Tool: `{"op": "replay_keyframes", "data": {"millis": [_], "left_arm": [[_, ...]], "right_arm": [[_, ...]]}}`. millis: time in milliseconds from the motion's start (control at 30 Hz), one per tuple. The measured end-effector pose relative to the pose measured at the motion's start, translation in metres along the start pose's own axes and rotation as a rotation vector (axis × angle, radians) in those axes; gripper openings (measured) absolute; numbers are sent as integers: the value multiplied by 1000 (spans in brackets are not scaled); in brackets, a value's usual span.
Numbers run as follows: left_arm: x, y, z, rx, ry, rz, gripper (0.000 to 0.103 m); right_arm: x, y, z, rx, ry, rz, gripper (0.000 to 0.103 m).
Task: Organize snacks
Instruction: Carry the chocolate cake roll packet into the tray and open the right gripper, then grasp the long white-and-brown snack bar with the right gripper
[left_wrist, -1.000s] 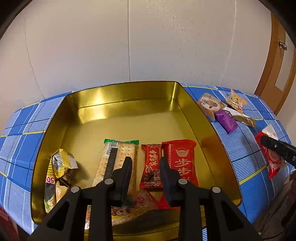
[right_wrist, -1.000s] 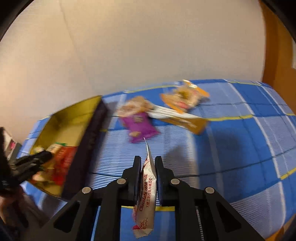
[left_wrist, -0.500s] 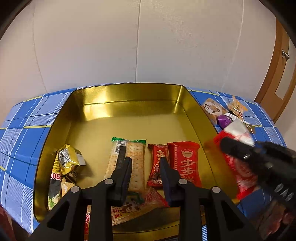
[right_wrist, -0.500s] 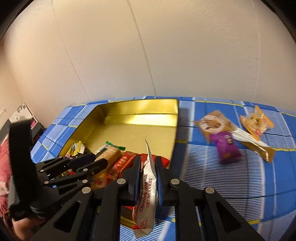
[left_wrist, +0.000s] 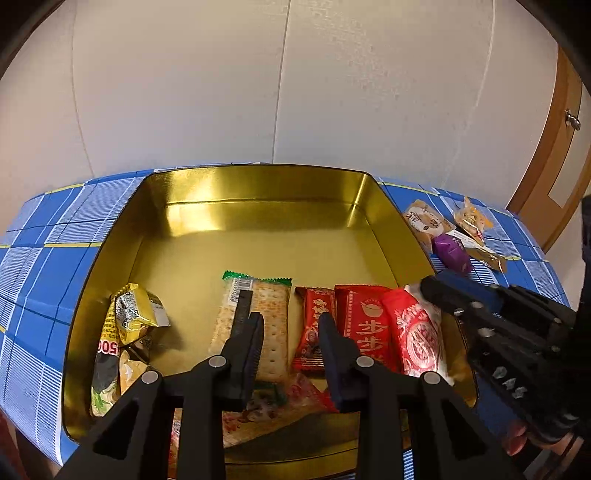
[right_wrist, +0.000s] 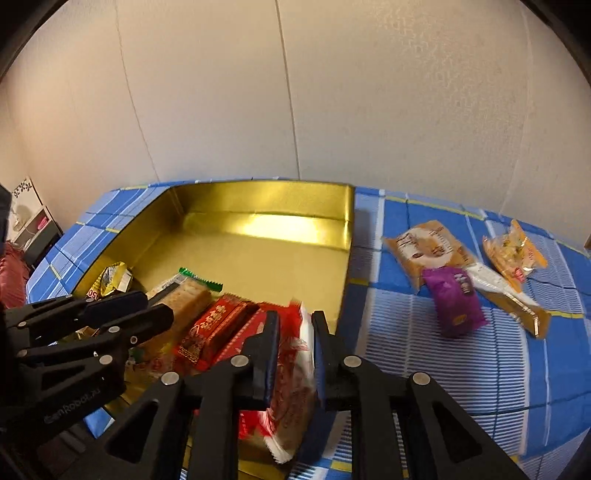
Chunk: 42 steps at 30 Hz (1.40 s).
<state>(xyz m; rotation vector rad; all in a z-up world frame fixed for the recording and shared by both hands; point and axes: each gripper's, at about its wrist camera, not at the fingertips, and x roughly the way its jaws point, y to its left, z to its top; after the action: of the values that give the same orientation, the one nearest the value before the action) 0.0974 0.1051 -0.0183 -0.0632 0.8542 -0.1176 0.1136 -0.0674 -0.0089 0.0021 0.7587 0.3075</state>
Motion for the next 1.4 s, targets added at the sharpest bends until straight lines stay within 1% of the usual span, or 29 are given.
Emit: {"op": "replay_keyframes", "data": {"millis": [33, 133, 300, 500, 633, 800, 900, 933, 967, 1000, 1067, 1167, 1300, 1400], "left_arm": [[1, 0, 0, -4, 3, -4, 31], [3, -1, 0, -9, 8, -17, 31], [6, -7, 0, -2, 8, -27, 31], [9, -19, 1, 25, 2, -45, 31], [13, -26, 0, 45, 7, -35, 31], [15, -31, -1, 59, 6, -36, 31], [14, -33, -2, 57, 1, -55, 31], [14, -33, -2, 53, 0, -65, 31], [15, -34, -2, 50, -1, -70, 31], [15, -34, -2, 46, -3, -77, 31], [14, -35, -1, 38, -6, -79, 32], [16, -33, 1, 17, -5, -68, 32], [19, -28, 2, -8, 5, -60, 32], [20, -24, 2, -28, 4, -54, 32]], "right_arm": [[-4, -3, 0, 6, -11, 5, 17], [-17, -17, -2, 13, -44, -16, 18], [-30, -40, -7, 23, -48, -56, 22], [-37, -82, -22, 39, 0, -119, 22], [-36, -111, -34, 97, 42, -150, 23], [-32, -141, -54, 223, 93, -130, 23], [-32, -147, -60, 241, 112, -128, 23], [-33, -149, -60, 242, 114, -129, 24], [-34, -153, -60, 244, 116, -131, 30], [-35, -157, -58, 245, 120, -131, 39], [-34, -164, -50, 243, 130, -132, 49], [-29, -174, -30, 206, 124, -156, 50], [-11, -188, -3, 133, 118, -182, 61], [7, -199, 12, 103, 115, -202, 62]]}}
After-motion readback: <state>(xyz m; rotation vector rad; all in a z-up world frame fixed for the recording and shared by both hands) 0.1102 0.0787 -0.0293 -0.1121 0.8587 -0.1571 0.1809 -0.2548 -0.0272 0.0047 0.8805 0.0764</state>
